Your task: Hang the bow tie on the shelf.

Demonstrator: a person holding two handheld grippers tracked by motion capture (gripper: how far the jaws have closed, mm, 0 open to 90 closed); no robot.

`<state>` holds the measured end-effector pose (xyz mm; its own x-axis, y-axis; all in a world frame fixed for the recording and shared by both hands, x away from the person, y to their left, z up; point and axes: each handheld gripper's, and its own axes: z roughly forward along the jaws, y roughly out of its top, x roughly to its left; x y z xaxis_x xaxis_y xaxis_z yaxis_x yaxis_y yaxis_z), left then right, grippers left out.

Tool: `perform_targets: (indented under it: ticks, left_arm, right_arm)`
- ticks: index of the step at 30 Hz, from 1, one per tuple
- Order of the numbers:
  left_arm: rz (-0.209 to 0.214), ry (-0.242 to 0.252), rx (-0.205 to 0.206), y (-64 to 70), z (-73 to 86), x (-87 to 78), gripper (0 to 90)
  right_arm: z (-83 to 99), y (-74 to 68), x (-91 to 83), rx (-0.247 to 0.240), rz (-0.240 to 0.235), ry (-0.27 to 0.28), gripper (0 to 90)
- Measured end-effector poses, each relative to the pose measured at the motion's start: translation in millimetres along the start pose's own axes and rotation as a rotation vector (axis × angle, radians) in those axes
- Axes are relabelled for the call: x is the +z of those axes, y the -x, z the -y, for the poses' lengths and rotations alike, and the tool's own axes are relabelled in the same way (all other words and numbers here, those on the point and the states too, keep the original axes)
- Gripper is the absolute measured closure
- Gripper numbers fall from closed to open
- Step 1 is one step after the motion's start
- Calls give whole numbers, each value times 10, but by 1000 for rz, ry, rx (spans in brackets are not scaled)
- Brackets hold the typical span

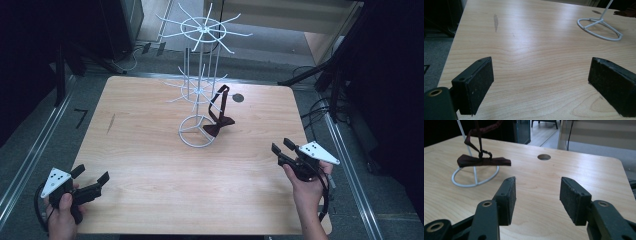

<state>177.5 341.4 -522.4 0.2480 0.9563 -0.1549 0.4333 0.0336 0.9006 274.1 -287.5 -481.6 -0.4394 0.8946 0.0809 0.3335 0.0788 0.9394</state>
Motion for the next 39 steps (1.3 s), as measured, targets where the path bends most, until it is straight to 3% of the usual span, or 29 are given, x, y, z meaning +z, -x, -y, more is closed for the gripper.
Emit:
perform_targets:
  ticks: [4,7,9,14,18,24,26,28,31,39]
  left_arm:
    - [-1,-2,1,1,-1,0,68]
    - [-1,-2,1,2,-1,0,68]
    - [-3,-1,1,2,0,0,68]
    - [-4,-1,2,2,-1,-1,68]
    - [-4,-2,2,1,-1,-1,68]
    - [-5,-1,1,3,0,0,68]
    - [-5,-1,1,3,0,0,68]
    - [-4,-1,2,0,-1,-2,68]
    - [-4,-2,1,-1,-1,-2,68]
    - [-6,-1,0,1,0,-3,68]
  right_arm:
    - [61,32,-43,-12,7,-6,481]
    - [106,64,-83,12,-13,10,484]
    - [139,74,-105,3,4,10,500]
    - [231,112,-158,35,17,36,517]
    - [313,136,-215,71,26,68,481]
    - [398,106,-311,57,83,7,262]
    - [432,106,-339,67,101,1,103]
    - [461,119,-371,86,115,1,10]
    - [502,150,-435,96,98,13,0]
    - [647,236,-564,92,141,-13,0]
